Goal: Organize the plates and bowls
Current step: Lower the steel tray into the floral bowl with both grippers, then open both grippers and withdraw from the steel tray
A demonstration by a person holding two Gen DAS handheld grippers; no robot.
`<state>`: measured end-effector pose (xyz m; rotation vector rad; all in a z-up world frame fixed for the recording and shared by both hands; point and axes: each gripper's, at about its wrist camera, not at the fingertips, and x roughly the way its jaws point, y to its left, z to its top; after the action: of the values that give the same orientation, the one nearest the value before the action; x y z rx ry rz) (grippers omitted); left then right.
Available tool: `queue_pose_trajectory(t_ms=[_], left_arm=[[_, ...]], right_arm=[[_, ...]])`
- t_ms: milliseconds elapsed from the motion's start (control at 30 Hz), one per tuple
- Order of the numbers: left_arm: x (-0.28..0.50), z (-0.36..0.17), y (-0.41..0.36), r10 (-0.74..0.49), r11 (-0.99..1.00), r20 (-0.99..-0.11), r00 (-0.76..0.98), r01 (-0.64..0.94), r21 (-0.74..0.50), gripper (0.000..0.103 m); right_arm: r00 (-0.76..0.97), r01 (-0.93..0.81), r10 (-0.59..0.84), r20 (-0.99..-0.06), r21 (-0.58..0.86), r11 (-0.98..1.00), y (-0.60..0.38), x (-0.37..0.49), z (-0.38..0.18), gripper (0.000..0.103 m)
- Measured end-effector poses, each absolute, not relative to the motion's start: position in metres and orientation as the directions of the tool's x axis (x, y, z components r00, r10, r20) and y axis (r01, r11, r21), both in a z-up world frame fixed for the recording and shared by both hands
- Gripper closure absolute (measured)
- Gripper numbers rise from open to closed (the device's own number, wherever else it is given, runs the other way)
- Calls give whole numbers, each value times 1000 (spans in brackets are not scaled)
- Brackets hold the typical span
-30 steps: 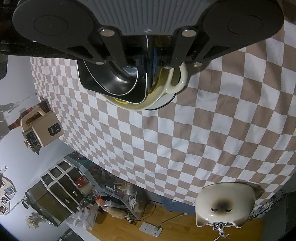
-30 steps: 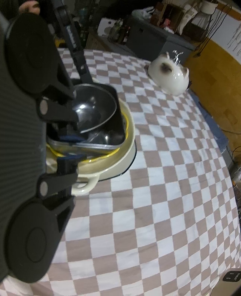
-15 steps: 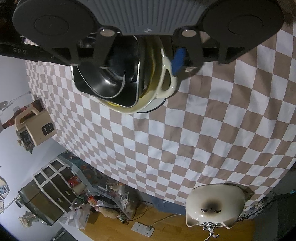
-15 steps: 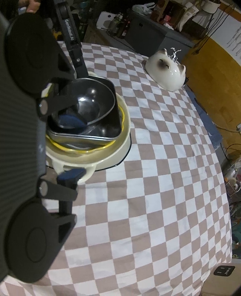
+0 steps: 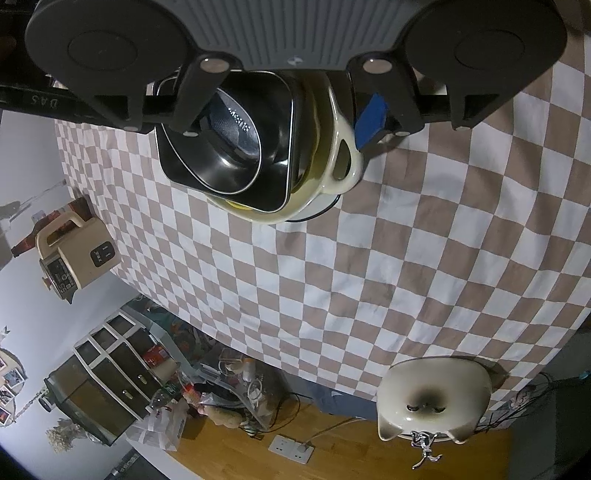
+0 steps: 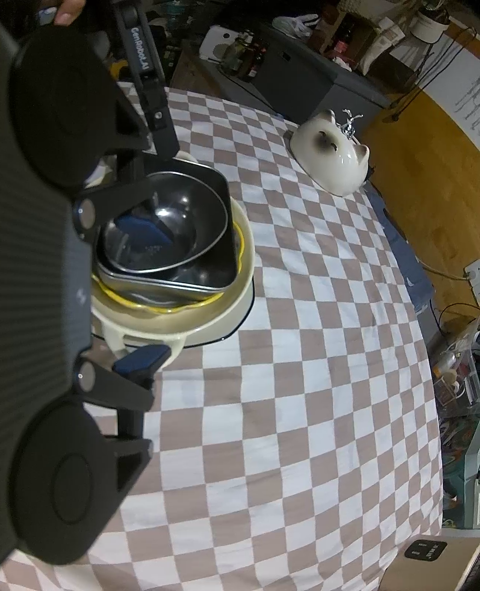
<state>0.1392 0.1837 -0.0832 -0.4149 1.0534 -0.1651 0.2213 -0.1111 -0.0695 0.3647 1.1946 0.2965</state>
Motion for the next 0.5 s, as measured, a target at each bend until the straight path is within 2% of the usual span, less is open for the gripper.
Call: queue_pose_trajectory(t_ms=[167,300,500], left_arm=[[141,-81,186,-325,912,-805,497,-62,-406,21],[146,-73,189,-314,916,-797,516,-57,-397,3],[151,-51,189,-273,933,-784,558,-46,-358,0]], right_arm=[[350,-35,416,-839,432,901,-112,222,-68,26],[392,-44,405,-826,423,905,-116,223,-59,9],[487,-66,348,-801,363,929,-117,222,-37,1]])
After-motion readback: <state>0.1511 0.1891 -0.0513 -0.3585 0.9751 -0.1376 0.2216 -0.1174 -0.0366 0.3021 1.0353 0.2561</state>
